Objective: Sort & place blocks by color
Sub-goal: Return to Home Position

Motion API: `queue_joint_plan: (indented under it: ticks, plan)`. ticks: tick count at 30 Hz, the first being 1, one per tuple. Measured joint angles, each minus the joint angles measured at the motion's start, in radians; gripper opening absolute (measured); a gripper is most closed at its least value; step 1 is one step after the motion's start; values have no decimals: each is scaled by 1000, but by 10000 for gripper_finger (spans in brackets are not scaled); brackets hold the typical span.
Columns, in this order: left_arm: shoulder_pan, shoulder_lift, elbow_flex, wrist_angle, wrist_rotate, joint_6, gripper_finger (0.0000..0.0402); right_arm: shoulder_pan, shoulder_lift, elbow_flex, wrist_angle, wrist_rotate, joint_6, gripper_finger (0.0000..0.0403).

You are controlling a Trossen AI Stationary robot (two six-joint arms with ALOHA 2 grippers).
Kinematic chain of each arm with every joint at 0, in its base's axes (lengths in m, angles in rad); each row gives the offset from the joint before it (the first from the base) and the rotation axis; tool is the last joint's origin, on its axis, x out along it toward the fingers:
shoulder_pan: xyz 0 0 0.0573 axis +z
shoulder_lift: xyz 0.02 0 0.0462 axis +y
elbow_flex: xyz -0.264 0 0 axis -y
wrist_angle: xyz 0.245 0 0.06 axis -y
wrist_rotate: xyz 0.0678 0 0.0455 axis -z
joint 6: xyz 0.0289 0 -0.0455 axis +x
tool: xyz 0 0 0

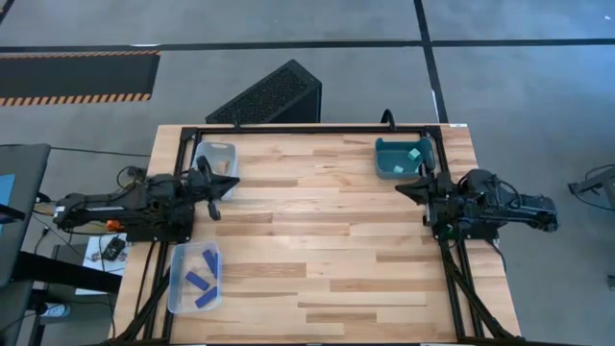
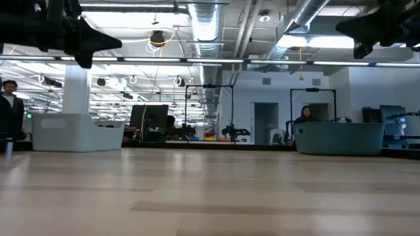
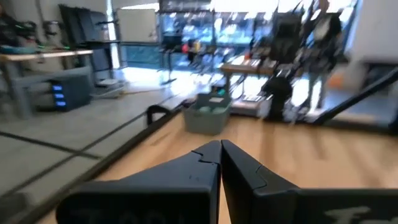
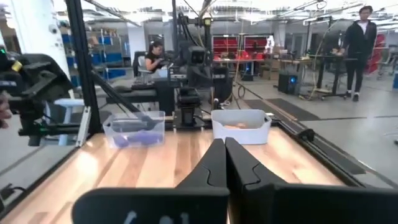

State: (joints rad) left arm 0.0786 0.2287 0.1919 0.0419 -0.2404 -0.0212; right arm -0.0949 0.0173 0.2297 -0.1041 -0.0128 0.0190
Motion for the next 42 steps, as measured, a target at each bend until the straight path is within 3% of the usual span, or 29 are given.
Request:
queue_joint_plan:
  ticks: [3,12,22,28,34,42]
  plan:
    - [9,0,-52,70,57,-57,0,-33,0,0,-11,-42,20,3]
    - [9,-33,-22,-47,113,-73,0,-85,0,0,-67,-94,44,3]
    - [17,-230,-104,-91,78,-92,0,-161,-15,-45,9,-99,13,6]
    - [17,-226,-112,-96,69,-45,0,-213,-15,-158,185,-192,106,6]
    - [39,-225,-155,-23,40,-17,0,-264,-15,-196,189,-210,108,6]
    - [96,-226,-181,49,64,-1,0,-396,-15,-203,189,-360,120,6]
